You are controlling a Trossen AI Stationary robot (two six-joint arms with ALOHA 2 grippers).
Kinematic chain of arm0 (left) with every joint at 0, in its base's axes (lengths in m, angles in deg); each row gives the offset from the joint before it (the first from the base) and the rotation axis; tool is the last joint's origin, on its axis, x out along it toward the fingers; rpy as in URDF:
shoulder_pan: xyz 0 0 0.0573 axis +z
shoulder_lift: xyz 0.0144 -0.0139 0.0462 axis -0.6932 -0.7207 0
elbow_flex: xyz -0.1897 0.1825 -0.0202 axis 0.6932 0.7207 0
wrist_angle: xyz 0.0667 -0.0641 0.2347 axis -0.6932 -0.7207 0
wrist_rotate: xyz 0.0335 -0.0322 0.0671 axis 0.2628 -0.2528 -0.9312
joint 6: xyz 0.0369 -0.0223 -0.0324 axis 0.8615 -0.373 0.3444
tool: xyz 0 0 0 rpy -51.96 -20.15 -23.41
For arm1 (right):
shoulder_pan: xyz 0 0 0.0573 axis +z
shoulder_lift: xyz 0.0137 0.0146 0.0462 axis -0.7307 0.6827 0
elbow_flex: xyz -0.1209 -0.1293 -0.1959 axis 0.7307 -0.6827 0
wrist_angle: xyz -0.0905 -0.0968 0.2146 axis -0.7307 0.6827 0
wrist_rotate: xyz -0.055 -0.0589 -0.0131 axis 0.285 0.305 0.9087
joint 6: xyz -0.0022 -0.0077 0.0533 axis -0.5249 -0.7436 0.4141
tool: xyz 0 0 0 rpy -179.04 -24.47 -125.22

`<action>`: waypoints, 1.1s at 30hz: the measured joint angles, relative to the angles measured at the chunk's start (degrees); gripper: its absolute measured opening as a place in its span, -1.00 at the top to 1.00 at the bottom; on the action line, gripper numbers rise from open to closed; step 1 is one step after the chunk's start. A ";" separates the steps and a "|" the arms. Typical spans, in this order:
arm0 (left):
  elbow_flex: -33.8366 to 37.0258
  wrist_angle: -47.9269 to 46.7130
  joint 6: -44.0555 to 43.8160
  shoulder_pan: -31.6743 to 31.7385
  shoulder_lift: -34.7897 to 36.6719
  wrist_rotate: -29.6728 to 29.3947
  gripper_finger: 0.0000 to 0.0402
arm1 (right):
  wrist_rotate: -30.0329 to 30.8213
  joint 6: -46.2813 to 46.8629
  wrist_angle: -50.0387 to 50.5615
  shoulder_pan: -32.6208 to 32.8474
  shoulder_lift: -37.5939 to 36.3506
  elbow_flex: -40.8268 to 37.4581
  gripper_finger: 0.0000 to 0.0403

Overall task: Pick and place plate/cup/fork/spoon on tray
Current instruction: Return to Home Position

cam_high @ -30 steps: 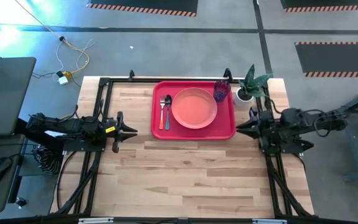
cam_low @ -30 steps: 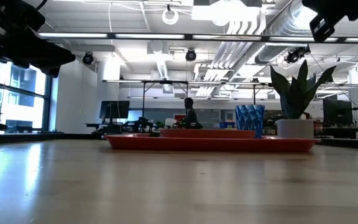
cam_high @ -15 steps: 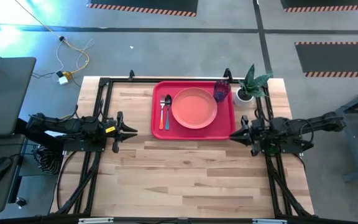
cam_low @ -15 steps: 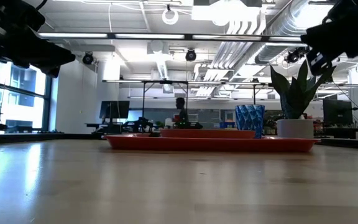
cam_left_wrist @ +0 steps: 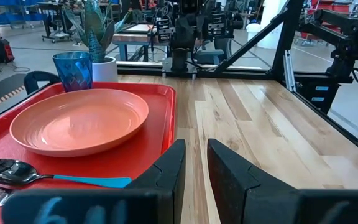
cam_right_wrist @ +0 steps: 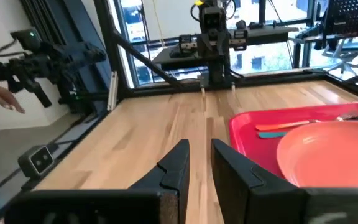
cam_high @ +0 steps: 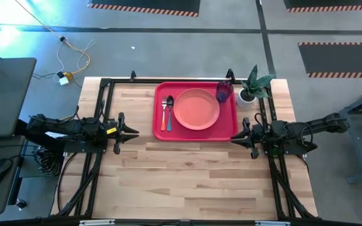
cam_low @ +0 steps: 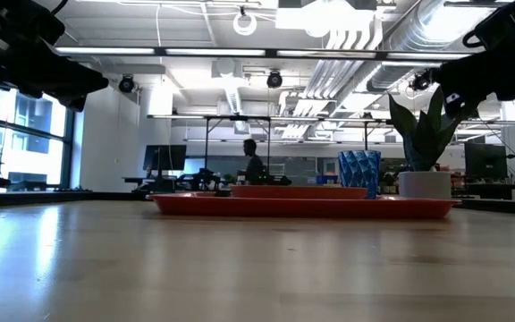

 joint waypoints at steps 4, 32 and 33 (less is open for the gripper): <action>0.00 -0.01 0.00 0.02 0.00 0.00 0.71 | 3.75 1.27 2.48 0.00 0.02 0.00 0.71; -0.02 -0.02 0.00 -0.01 0.00 0.00 0.71 | 9.07 4.54 5.95 0.00 0.13 -0.04 0.71; -0.02 -0.01 -0.02 -0.01 0.00 0.00 0.71 | 9.07 4.61 5.95 0.00 0.13 -0.04 0.71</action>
